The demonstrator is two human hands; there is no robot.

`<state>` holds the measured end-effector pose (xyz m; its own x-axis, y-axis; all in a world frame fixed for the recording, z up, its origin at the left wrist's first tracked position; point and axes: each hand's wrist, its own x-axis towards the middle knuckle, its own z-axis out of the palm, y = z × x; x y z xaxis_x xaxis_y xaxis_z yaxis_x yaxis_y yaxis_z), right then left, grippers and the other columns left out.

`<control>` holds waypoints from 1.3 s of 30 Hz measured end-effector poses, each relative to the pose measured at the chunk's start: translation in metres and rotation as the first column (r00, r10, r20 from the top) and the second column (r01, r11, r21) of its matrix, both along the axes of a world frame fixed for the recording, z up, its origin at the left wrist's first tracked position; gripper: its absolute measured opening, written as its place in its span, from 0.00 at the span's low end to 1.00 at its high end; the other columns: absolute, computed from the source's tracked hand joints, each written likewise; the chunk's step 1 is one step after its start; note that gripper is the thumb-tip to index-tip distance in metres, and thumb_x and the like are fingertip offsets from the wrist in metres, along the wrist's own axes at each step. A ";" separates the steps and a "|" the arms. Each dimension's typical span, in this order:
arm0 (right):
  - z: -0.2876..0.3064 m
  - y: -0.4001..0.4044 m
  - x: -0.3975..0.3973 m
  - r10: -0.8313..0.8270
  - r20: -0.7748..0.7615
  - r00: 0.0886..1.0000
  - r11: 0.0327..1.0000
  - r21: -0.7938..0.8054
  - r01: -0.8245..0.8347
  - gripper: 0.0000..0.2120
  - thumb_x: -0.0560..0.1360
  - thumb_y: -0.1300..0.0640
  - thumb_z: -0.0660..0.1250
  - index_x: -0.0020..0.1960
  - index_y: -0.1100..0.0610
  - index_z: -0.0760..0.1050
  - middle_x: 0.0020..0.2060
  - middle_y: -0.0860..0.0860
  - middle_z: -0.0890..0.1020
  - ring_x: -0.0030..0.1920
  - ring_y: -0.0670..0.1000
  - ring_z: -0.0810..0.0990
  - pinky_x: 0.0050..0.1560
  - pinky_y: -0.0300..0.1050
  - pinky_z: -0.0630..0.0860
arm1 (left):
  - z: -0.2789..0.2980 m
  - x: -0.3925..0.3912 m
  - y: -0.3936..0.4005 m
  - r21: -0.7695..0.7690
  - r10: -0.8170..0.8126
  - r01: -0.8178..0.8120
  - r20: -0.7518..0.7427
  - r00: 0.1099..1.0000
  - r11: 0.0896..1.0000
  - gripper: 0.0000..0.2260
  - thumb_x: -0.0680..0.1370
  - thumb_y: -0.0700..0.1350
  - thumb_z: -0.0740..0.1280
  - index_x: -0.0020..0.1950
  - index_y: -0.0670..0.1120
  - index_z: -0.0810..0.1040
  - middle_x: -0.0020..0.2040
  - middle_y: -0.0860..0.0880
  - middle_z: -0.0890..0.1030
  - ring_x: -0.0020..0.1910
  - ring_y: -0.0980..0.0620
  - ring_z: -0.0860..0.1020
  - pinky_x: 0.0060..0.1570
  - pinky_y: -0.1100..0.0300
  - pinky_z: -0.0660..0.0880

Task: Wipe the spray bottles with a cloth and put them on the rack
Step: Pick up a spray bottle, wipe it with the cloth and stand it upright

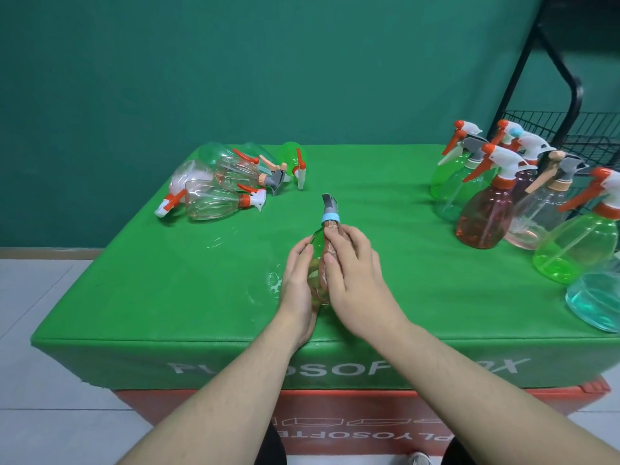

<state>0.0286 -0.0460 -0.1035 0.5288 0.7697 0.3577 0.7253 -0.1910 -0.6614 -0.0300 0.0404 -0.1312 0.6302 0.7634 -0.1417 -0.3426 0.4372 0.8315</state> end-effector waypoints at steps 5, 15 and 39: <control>-0.011 -0.008 -0.004 0.068 0.123 0.990 0.998 0.003 -0.069 0.27 0.83 0.46 0.48 0.78 0.54 0.66 0.78 0.52 0.61 0.79 0.51 0.57 0.80 0.52 0.55 | 0.000 -0.001 0.000 -0.010 0.037 -0.037 -0.036 0.999 0.999 0.15 0.85 0.53 0.62 0.70 0.53 0.75 0.62 0.45 0.84 0.61 0.44 0.83 0.54 0.51 0.81; -0.036 -0.032 -0.004 0.143 0.220 0.965 0.987 0.035 -0.155 0.23 0.85 0.51 0.52 0.78 0.53 0.65 0.80 0.49 0.58 0.82 0.52 0.51 0.80 0.54 0.54 | 0.008 -0.005 -0.001 -0.018 0.045 -0.044 0.086 0.995 0.999 0.27 0.69 0.52 0.74 0.68 0.50 0.74 0.54 0.41 0.87 0.48 0.45 0.86 0.48 0.52 0.84; 0.016 0.030 0.034 0.052 -0.156 0.986 0.998 0.037 -0.047 0.18 0.86 0.55 0.55 0.74 0.52 0.72 0.75 0.48 0.69 0.75 0.41 0.63 0.76 0.35 0.54 | -0.008 -0.001 0.007 0.043 -0.124 0.124 0.008 0.992 0.991 0.25 0.80 0.52 0.67 0.76 0.49 0.71 0.64 0.42 0.83 0.54 0.45 0.83 0.53 0.49 0.79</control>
